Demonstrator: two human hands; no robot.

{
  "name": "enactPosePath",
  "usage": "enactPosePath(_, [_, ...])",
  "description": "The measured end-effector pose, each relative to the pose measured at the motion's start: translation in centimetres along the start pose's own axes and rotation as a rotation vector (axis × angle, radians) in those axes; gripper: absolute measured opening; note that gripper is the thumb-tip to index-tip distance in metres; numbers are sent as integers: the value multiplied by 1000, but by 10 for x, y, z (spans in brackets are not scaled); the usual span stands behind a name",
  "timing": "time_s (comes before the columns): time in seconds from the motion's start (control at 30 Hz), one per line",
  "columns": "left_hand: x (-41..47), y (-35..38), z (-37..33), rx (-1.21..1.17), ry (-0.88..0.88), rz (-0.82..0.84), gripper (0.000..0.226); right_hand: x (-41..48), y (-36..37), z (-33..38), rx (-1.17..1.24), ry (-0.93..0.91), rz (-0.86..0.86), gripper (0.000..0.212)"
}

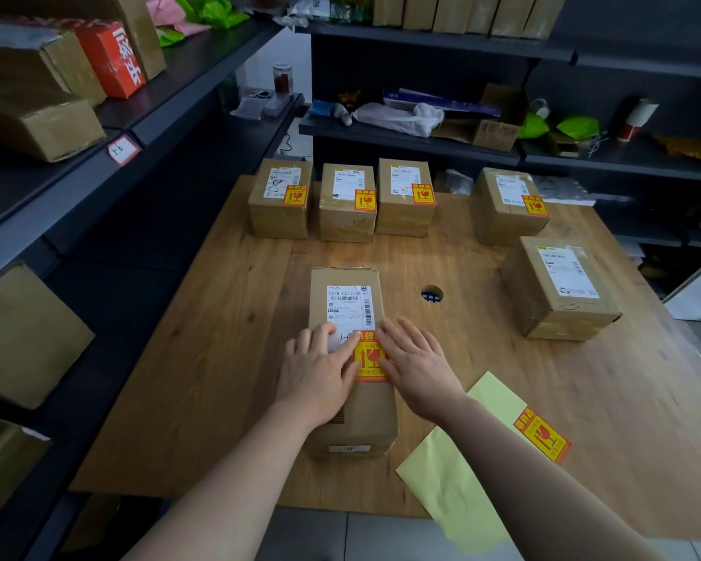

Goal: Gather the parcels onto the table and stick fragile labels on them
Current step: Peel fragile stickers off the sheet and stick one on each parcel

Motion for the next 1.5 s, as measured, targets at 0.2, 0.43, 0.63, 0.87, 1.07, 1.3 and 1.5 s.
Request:
enactPosePath(0.2, [-2,16,8,6,-16,115,56,5,1,7,-68,-104,44,60])
enactPosePath(0.43, [-9,24,15,-76,-13,137,68,-5,3,7,29,-96,29,58])
enactPosePath(0.63, [-12,25,16,-52,1,134,76,4,8,38,57,-188,31,57])
enactPosePath(0.87, [-17,23,18,-47,-53,174,72,-7,12,10,96,-60,73,60])
enactPosePath(1.07, [-25,31,45,-401,-354,272,76,-24,12,-15,501,248,-63,50])
enactPosePath(1.3, [-11,-3,13,-610,-368,132,55,-43,-33,-41,641,350,-310,26])
enactPosePath(1.5, [35,-31,-54,-756,-258,105,56,-71,-94,-103,699,409,-508,22])
Point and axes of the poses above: each hand's wrist, its own x-axis towards the middle knuckle, its own y-axis out of the palm, z = x × y, the point moved 10 cm from there along x, towards the middle knuckle, and after that the axes turned 6 degrees about -y, right-handed, at the moved point
